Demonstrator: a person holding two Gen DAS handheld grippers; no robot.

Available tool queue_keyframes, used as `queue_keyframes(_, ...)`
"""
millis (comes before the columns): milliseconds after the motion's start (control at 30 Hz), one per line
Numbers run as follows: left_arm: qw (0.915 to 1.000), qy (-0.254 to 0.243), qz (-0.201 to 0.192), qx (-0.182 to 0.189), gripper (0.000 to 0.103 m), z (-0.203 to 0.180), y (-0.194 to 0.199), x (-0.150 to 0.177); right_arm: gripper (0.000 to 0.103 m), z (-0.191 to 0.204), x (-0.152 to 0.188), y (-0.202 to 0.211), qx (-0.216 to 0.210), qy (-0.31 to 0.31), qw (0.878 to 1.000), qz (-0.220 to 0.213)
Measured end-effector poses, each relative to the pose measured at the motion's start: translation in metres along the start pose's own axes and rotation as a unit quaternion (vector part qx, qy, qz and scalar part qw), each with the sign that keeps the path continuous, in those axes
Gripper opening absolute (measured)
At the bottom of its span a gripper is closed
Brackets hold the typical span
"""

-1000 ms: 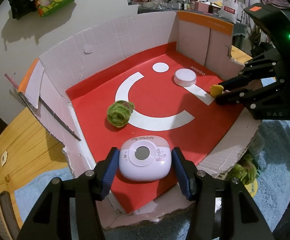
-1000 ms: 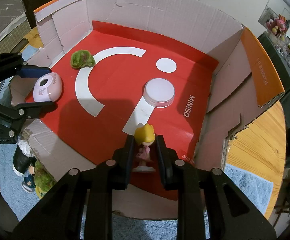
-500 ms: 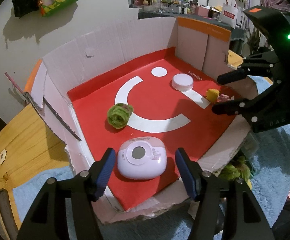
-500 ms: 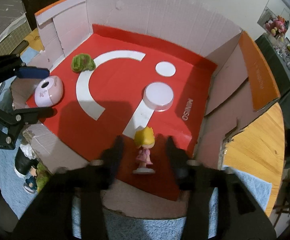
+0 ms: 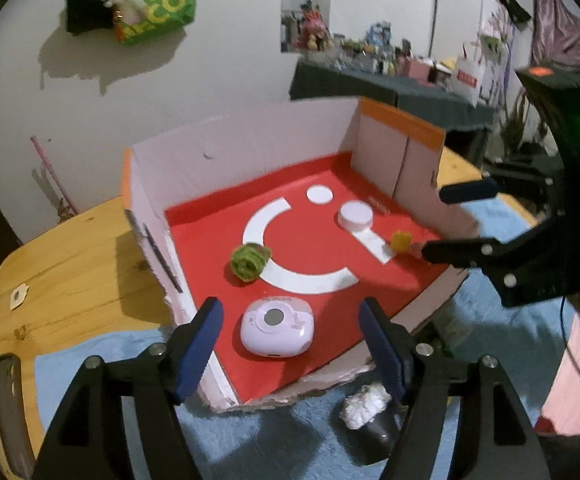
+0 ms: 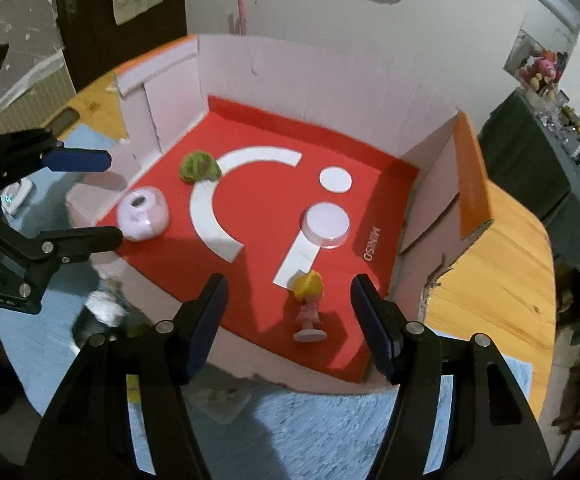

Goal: Organize objects
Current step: 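Withdraw both tools from the box back over the towel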

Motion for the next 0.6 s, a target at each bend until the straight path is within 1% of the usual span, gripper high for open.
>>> queue_keyframes(100,0.9997,0.011,-0.021,-0.008,0.079,-0.001,0.016,-0.003,0.069,0.004,-0.004,0.015,0.001,-0.009,1.000,-0.027)
queue_keyframes(167,0.9992,0.014,-0.035,-0.016,0.081,-0.003,0.027,-0.004,0.073,0.006,-0.004,0.027,-0.003,-0.017,0.999,-0.040)
queue_keyframes(200,0.9989,0.015,-0.040,-0.019,0.085,-0.005,0.032,-0.004,0.073,0.008,-0.004,0.033,-0.003,-0.019,0.999,-0.048)
queue_keyframes(267,0.9980,0.018,-0.055,-0.026,0.089,-0.008,0.044,-0.004,0.073,0.011,-0.002,0.046,0.000,-0.021,0.998,-0.063)
queue_keyframes(433,0.9958,0.020,-0.081,-0.037,0.090,-0.016,0.067,-0.002,0.077,0.019,0.003,0.073,0.000,-0.031,0.995,-0.097)
queue_keyframes(533,0.9949,0.029,-0.091,-0.033,0.094,-0.019,0.077,0.002,0.078,0.024,0.009,0.084,0.001,-0.034,0.993,-0.111)
queue_keyframes(600,0.9938,0.032,-0.099,-0.039,0.096,-0.022,0.085,0.005,0.080,0.027,0.014,0.090,0.005,-0.037,0.992,-0.121)
Point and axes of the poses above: each gripper's, at about its wrist camera, not at the fingertips, and y roughly against the way its jaws point, z to its left, x to its underside, the point moved 6 cm from there along -y, roughly the way its jaws point, and after that the axes turned 6 degrees about -y, right-handed, at the moved point
